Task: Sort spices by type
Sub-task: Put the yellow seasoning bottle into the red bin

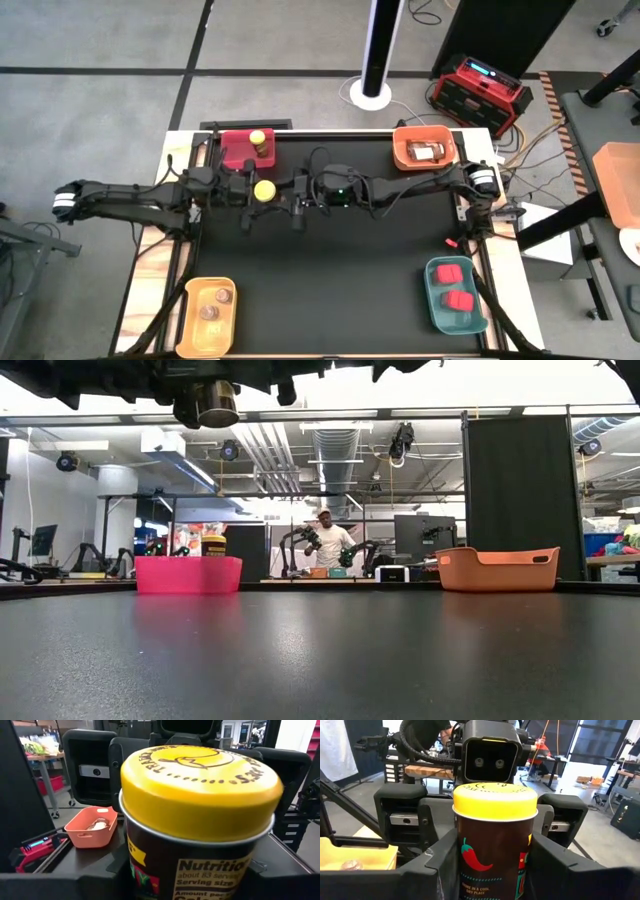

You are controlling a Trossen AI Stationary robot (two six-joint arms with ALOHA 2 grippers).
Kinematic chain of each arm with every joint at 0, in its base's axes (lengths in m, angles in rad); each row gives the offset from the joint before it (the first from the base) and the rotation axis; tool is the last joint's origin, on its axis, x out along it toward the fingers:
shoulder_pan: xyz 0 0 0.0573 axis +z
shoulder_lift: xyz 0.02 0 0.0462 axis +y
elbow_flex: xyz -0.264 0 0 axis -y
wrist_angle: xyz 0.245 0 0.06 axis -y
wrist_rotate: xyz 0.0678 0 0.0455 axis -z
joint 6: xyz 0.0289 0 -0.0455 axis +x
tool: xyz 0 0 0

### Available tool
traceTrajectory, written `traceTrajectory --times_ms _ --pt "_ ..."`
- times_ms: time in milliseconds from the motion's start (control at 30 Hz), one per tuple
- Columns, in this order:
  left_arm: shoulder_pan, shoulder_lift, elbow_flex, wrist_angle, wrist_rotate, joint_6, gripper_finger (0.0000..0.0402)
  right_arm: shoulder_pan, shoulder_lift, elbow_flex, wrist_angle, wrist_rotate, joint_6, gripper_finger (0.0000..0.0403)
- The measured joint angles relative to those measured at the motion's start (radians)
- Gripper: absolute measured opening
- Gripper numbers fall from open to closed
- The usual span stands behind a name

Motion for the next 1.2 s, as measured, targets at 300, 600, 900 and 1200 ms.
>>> traceTrajectory --times_ms 300,600,900,1200 --pt "0.0 -0.039 0.0 -0.081 -0.055 -0.033 0.0241 0.0 0.0 0.0 -0.006 0.009 -0.019 0.0179" --pt "0.0 -0.049 0.001 -0.143 -0.076 -0.044 0.0269 0.001 0.0 0.0 -0.01 0.008 -0.048 0.0178" --pt "0.0 -0.051 0.001 -0.223 -0.054 -0.075 0.0289 0.001 0.0 0.0 -0.004 0.005 -0.066 0.0178" --pt "0.0 -0.056 0.001 -0.263 -0.053 -0.076 0.0296 0.001 -0.006 0.031 -0.063 0.046 -0.102 0.0178"
